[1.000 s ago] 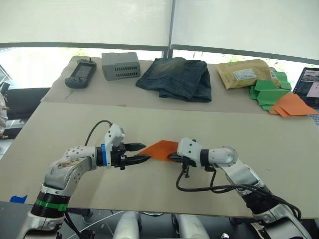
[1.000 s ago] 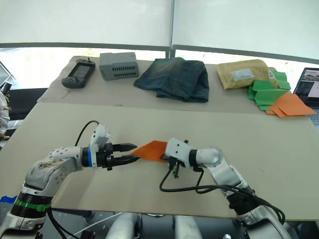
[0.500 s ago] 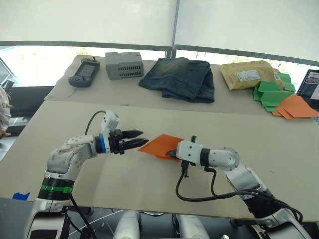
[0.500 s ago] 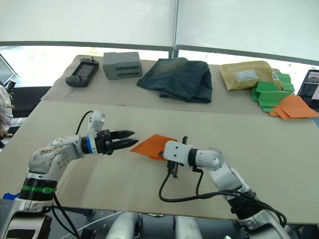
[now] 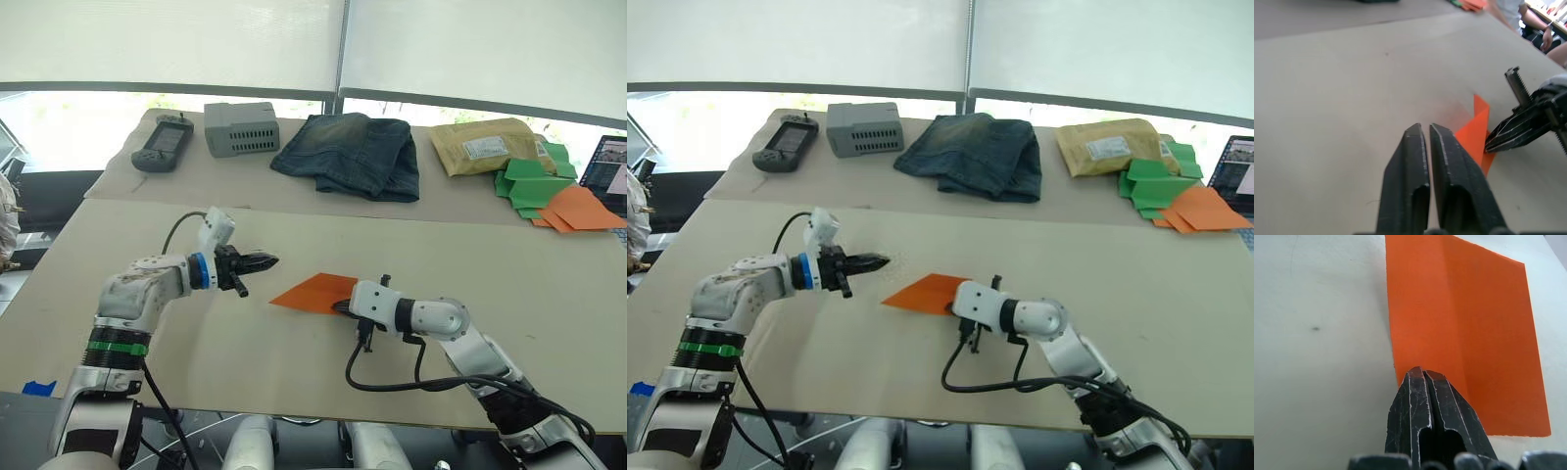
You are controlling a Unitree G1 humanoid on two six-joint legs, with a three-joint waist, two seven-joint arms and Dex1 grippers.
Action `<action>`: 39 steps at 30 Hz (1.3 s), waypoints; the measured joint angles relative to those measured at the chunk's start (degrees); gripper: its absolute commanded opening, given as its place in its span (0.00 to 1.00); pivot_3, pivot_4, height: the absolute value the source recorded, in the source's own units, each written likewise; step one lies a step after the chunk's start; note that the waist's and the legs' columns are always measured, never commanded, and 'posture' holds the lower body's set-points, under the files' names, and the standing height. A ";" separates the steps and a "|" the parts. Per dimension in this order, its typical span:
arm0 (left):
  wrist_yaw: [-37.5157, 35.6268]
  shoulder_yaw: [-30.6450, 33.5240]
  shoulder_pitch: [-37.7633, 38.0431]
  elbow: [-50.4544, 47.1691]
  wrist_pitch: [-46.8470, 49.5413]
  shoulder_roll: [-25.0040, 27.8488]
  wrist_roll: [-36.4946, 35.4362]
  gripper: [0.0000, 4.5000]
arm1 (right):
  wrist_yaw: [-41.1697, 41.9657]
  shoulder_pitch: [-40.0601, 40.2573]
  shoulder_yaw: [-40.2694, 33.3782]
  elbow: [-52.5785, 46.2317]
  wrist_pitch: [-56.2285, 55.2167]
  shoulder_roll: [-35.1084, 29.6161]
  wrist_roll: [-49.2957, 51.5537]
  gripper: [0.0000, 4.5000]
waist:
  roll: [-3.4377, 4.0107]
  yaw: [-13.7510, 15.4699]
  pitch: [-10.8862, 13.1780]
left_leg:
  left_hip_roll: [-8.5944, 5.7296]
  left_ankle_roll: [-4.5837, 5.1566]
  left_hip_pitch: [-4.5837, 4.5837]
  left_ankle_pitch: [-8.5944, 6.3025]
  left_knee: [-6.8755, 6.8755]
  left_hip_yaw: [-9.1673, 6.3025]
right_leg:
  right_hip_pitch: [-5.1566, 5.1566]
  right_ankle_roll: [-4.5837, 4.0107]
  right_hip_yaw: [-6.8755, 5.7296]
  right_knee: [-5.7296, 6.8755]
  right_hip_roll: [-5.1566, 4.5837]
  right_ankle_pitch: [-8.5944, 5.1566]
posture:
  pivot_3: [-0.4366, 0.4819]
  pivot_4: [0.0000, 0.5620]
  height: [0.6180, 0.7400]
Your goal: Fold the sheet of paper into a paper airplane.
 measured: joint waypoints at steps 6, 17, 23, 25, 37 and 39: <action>-3.07 -5.19 1.46 0.06 -3.97 -1.47 3.38 0.01 | -0.01 0.12 0.00 -0.19 0.00 0.02 -0.25 0.00 | 0.00 0.06 0.00 | 0.00 0.00 -0.01 0.00 0.00 0.00 | 0.00 -0.01 0.00 0.00 0.00 0.00 | 0.48 0.27 0.82; -10.05 -9.88 1.43 0.48 -6.54 -2.70 5.55 0.01 | 0.01 0.41 0.21 -0.81 0.00 0.04 -0.72 0.00 | 0.00 0.04 0.00 | 0.00 0.00 -0.01 0.00 0.00 0.00 | 0.00 -0.01 0.00 0.00 0.00 -0.01 | 0.48 0.27 0.82; -13.88 -12.47 1.89 0.41 -5.88 -2.70 5.50 0.01 | -0.84 0.99 0.32 -2.00 0.01 0.05 -2.16 0.00 | 0.00 0.05 0.00 | 0.00 0.00 -0.02 0.00 0.00 -0.01 | -0.01 -0.28 0.00 0.00 0.00 -0.17 | 0.48 0.27 0.82; -14.68 -12.91 2.23 0.18 -5.28 -2.75 5.44 0.01 | -1.20 1.54 0.36 -2.70 0.02 0.05 -2.54 0.00 | 0.00 0.06 0.00 | 0.00 0.00 -0.02 0.00 0.00 -0.01 | -0.01 -0.27 0.01 0.00 0.00 -0.17 | 0.48 0.27 0.82; -14.32 -12.78 3.25 2.12 -6.45 -4.87 6.53 0.01 | -1.58 2.61 0.34 -3.64 0.04 0.04 -3.22 0.00 | 0.00 0.04 0.00 | 0.00 0.00 0.00 0.00 0.00 -0.02 | -0.01 -0.26 0.01 0.01 0.00 -0.16 | 0.48 0.27 0.82; -13.36 -12.31 3.13 2.52 -7.49 -4.88 7.17 0.01 | -1.53 2.59 0.37 -3.63 0.07 0.05 -3.23 0.00 | -0.01 0.07 -0.01 | 0.00 0.00 0.02 0.00 0.00 -0.02 | 0.02 -0.26 0.01 0.01 0.00 -0.17 | 0.48 0.27 0.82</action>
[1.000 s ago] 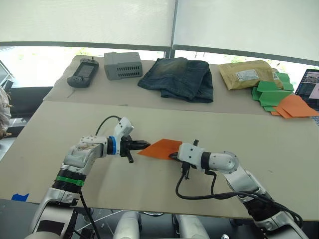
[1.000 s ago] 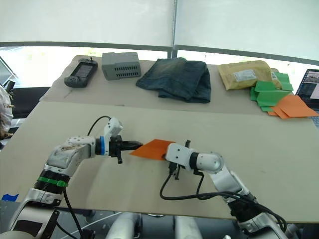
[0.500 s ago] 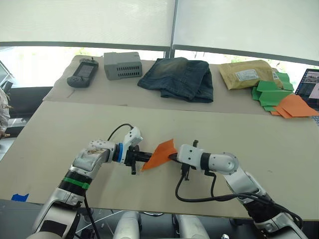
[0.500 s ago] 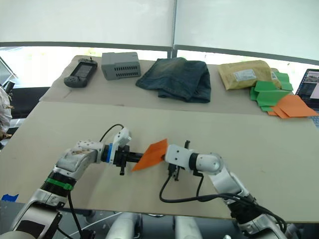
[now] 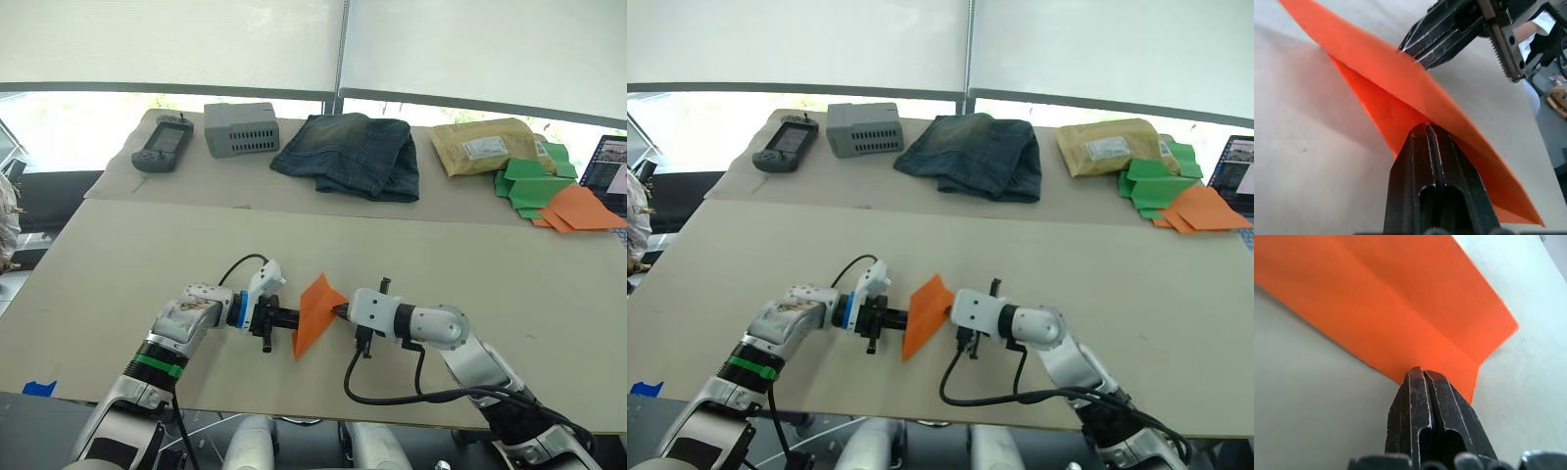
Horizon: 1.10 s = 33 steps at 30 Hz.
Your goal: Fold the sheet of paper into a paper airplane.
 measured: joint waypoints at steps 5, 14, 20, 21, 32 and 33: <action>2.34 5.52 0.08 1.02 0.64 3.15 -0.02 0.01 | 0.89 -1.09 0.60 0.81 0.00 0.38 0.05 0.00 | 0.00 -0.57 0.00 | 0.04 0.00 0.03 0.00 0.00 -0.01 | -0.02 0.03 0.00 0.05 0.05 0.02 | 0.48 0.27 0.82; 2.16 18.80 3.30 -20.64 17.99 6.01 -22.06 0.01 | 2.31 -3.76 1.73 3.65 -0.04 1.83 0.01 0.00 | -0.06 -1.55 0.00 | 0.08 0.00 0.18 0.00 -0.01 -0.02 | 0.09 0.13 -0.01 0.08 0.04 0.08 | 0.48 0.27 0.82; 3.60 8.20 8.87 -26.80 17.33 8.88 -17.01 0.01 | 2.20 -4.02 1.97 4.11 -0.04 2.18 -0.01 0.00 | -0.05 -1.70 -0.01 | 0.08 -0.01 0.31 0.00 -0.07 -0.01 | 0.13 -0.21 0.01 0.12 0.06 -0.12 | 0.48 0.27 0.82; 4.01 6.32 9.45 -26.61 16.03 9.09 -15.09 0.01 | 2.13 -4.02 1.94 4.13 -0.04 2.18 0.00 0.00 | -0.05 -1.69 -0.01 | 0.08 -0.01 0.31 0.00 -0.07 0.00 | 0.13 -0.22 0.01 0.12 0.06 -0.12 | 0.48 0.27 0.82; 8.43 -1.21 11.89 -23.10 6.91 9.55 -3.33 0.01 | 2.36 -3.43 1.30 2.39 1.22 0.96 0.41 0.00 | -0.06 -1.20 -0.01 | 0.06 -0.01 0.20 0.00 -0.07 0.01 | 0.06 -0.23 0.02 0.08 0.02 -0.13 | 0.48 0.27 0.82; 8.43 -1.39 12.00 -23.31 6.70 9.79 -3.26 0.01 | 2.49 -3.43 1.19 2.28 1.25 0.71 0.63 0.00 | -0.06 -1.17 -0.01 | 0.05 -0.01 0.20 0.00 -0.07 0.02 | 0.06 -0.23 0.02 0.07 0.01 -0.13 | 0.48 0.27 0.82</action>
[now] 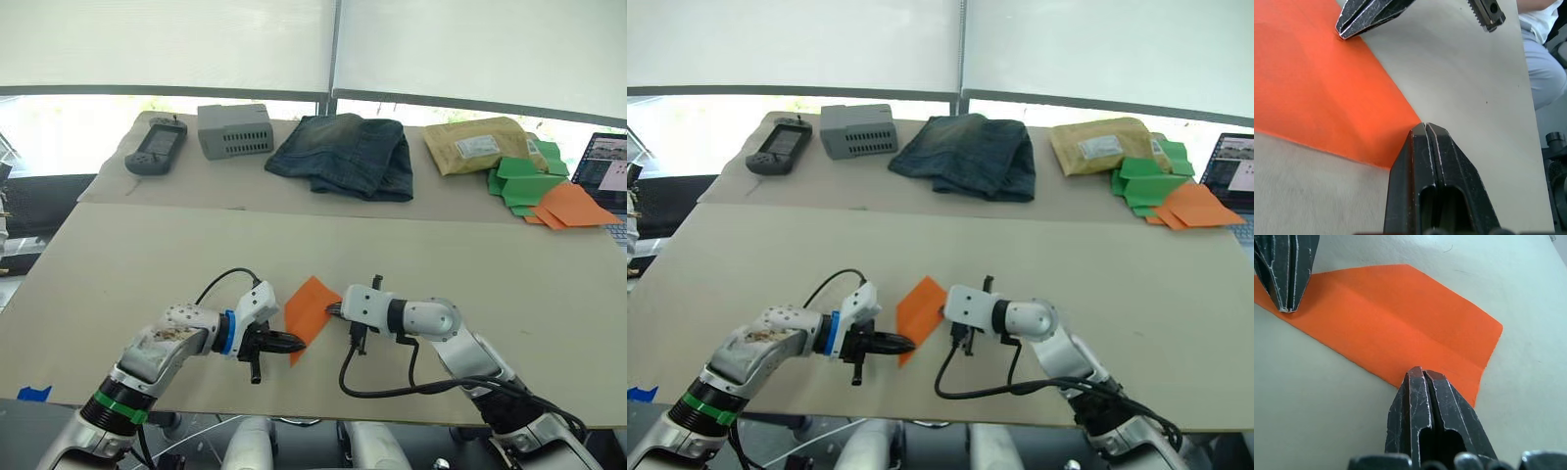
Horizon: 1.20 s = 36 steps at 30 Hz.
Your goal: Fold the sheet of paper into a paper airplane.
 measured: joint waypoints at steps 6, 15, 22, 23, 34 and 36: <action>-0.29 -0.40 -0.06 -0.56 -0.67 1.05 1.02 0.01 | 0.80 -1.40 -1.78 0.32 -1.96 -0.80 0.89 0.00 | 0.00 -0.14 0.00 | 0.01 0.00 0.02 0.00 0.00 0.01 | 0.00 0.00 -0.01 -0.02 0.00 0.00 | 0.48 0.27 0.82; -0.44 -0.78 -0.29 -1.32 -0.71 1.74 1.64 0.01 | 3.10 -14.19 -1.47 11.12 -10.06 4.26 2.81 0.00 | 0.01 -0.45 0.01 | 0.02 0.00 0.02 0.00 0.00 0.00 | -0.01 0.02 -0.01 0.01 0.03 0.01 | 0.48 0.27 0.82; -0.54 -1.95 -1.01 -1.60 -1.94 2.06 2.47 0.00 | 10.35 -23.99 -3.16 24.87 -6.46 8.38 9.49 0.15 | 0.03 -0.29 0.02 | 0.01 0.01 -0.04 0.00 -0.02 -0.03 | -0.01 0.24 -0.02 0.04 0.03 0.14 | 0.48 0.27 0.82; -0.58 -2.11 -1.15 -1.58 -2.08 2.08 2.69 0.00 | 13.30 -25.31 -3.91 26.80 -3.32 8.03 11.59 0.20 | 0.03 -0.25 0.02 | 0.00 0.01 -0.04 0.00 -0.02 -0.03 | 0.00 0.23 -0.01 0.04 0.02 0.14 | 0.48 0.27 0.82; -1.43 -2.73 -2.00 -1.22 -2.82 2.23 3.72 0.00 | 31.94 -41.74 -5.95 60.70 4.05 10.78 14.97 0.64 | 0.07 -0.41 0.04 | 0.00 0.01 0.01 0.00 -0.01 0.00 | 0.00 0.26 -0.01 0.09 0.03 0.18 | 0.48 0.27 0.82; -1.39 -2.79 -2.00 -1.19 -2.92 2.18 3.73 0.00 | 32.98 -44.85 -5.96 66.11 3.82 12.17 13.66 0.64 | 0.08 -0.45 0.04 | 0.00 0.01 0.01 0.00 -0.01 -0.01 | -0.01 0.30 -0.02 0.10 0.03 0.19 | 0.48 0.27 0.82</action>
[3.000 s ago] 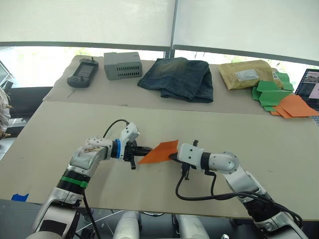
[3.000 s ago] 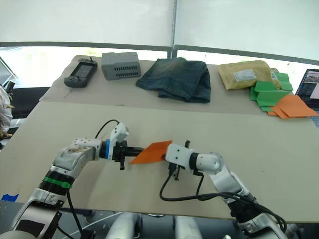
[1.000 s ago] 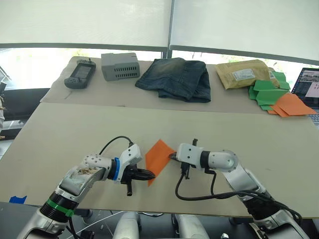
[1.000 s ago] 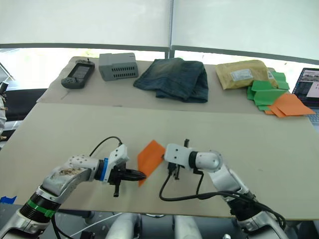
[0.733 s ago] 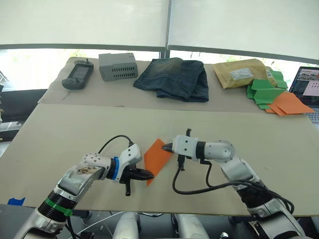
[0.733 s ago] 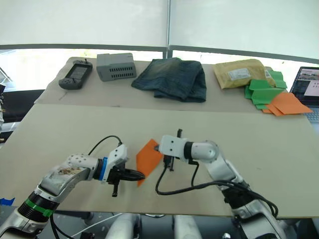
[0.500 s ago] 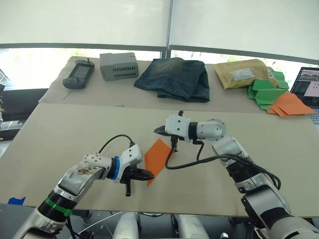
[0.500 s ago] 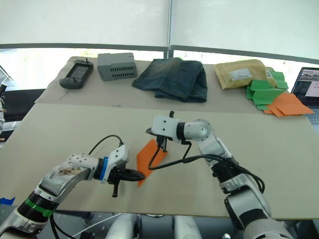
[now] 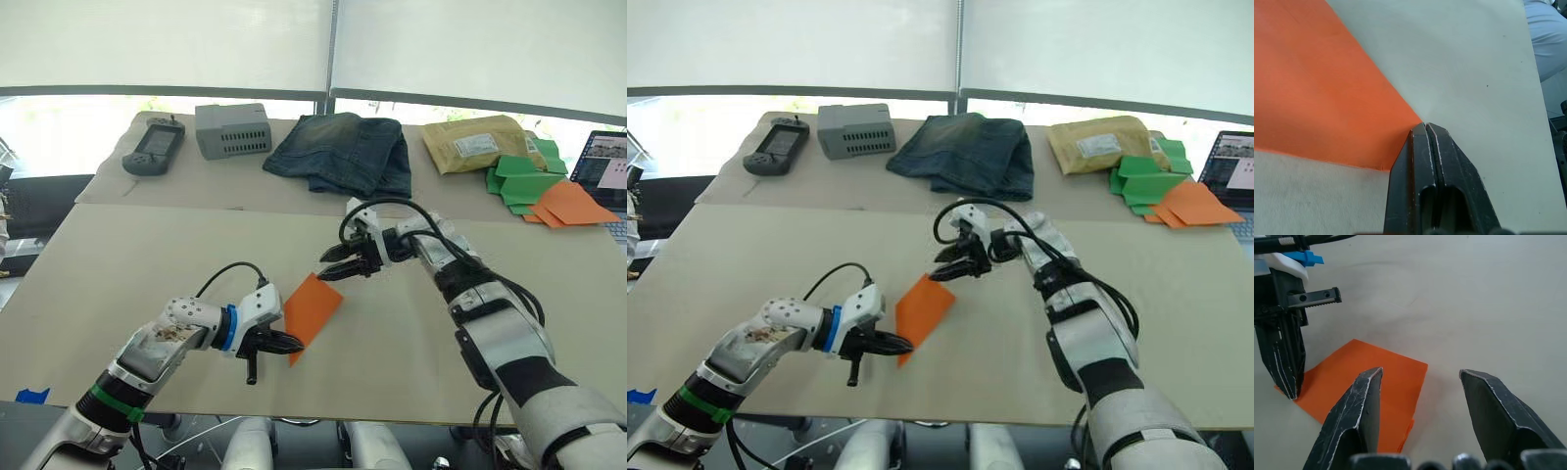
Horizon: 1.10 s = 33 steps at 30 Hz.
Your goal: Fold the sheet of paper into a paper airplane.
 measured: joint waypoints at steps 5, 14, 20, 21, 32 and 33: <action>0.06 -0.02 0.06 -0.07 -0.09 -0.05 0.00 0.00 | 2.10 -2.61 -0.34 9.36 0.00 3.57 -1.97 0.64 | 0.01 0.05 0.00 | -0.01 0.00 -0.03 0.00 0.00 -0.02 | -0.01 0.01 -0.01 0.01 0.00 0.00 | 0.48 0.27 0.82; 0.17 0.13 0.24 -0.10 -0.11 -0.09 0.00 0.00 | 4.56 -3.36 -2.57 14.09 1.93 6.33 -4.13 0.31 | 0.02 0.03 0.00 | -0.01 -0.01 -0.03 0.00 0.00 -0.02 | -0.02 0.03 -0.01 0.04 0.00 0.01 | 0.48 0.27 0.82; 0.02 0.45 0.48 -0.10 -0.91 -0.09 -0.24 0.00 | 4.99 -3.22 -3.79 13.45 1.23 4.50 -4.77 0.01 | 0.03 0.05 0.01 | -0.02 -0.01 -0.06 0.00 0.00 -0.02 | -0.04 0.03 -0.01 0.04 0.00 0.00 | 0.48 0.27 0.82; 0.01 0.68 0.49 -0.09 -0.77 -0.09 -0.29 0.00 | 4.99 -2.79 -3.85 12.94 1.12 4.01 -4.82 0.01 | 0.03 0.04 0.01 | -0.02 -0.01 -0.08 0.00 0.00 -0.02 | -0.06 0.03 -0.01 0.04 0.00 0.00 | 0.48 0.27 0.82; 2.12 11.74 -3.41 0.38 0.65 -3.28 -6.39 0.00 | -1.96 17.61 -8.55 -24.51 19.39 -6.48 -1.24 0.01 | 0.05 0.32 0.03 | -0.06 -0.01 -0.36 0.00 0.01 -0.12 | -0.21 0.05 -0.04 0.03 -0.03 0.01 | 0.48 0.27 0.82; 2.14 11.75 -3.55 0.43 0.62 -3.62 -6.50 0.00 | -4.33 20.15 -9.75 -29.46 23.07 -7.13 -0.16 0.01 | 0.04 0.23 0.03 | -0.06 -0.01 -0.36 0.00 0.01 -0.11 | -0.22 0.07 -0.04 0.01 -0.03 0.00 | 0.48 0.27 0.82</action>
